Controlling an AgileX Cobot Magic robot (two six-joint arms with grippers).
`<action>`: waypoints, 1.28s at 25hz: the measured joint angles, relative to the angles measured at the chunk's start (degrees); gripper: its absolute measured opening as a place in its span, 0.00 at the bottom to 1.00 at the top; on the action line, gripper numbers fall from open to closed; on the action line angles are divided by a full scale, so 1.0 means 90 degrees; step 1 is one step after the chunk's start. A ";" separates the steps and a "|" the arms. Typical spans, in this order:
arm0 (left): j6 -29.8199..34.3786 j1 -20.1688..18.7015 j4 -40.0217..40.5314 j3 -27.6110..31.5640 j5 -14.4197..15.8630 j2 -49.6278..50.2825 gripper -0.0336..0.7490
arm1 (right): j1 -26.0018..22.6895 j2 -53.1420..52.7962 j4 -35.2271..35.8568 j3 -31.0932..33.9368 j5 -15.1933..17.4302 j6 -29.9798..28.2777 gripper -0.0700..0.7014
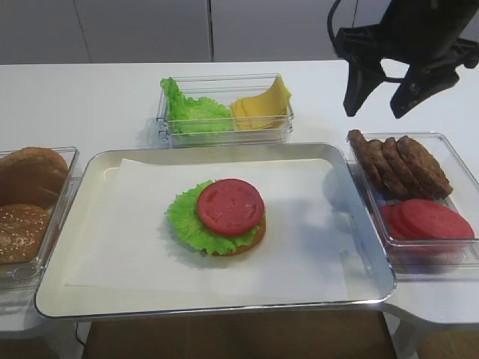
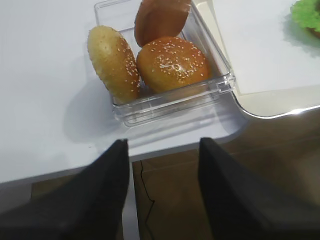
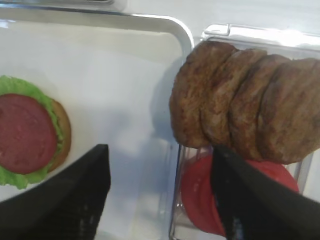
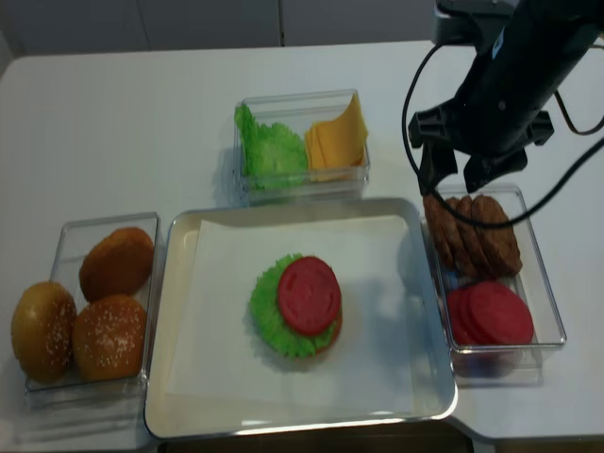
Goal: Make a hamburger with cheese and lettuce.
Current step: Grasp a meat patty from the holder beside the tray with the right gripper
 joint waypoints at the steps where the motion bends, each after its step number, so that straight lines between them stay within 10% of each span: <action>1: 0.0000 0.0000 0.0000 0.0000 0.0000 0.0000 0.48 | 0.0000 0.0060 -0.0054 -0.0009 0.0000 0.0121 0.73; 32: 0.0000 0.0000 0.0000 0.0000 0.0000 0.0000 0.48 | 0.0545 0.1384 -0.0999 -0.0382 -0.0071 0.1149 0.73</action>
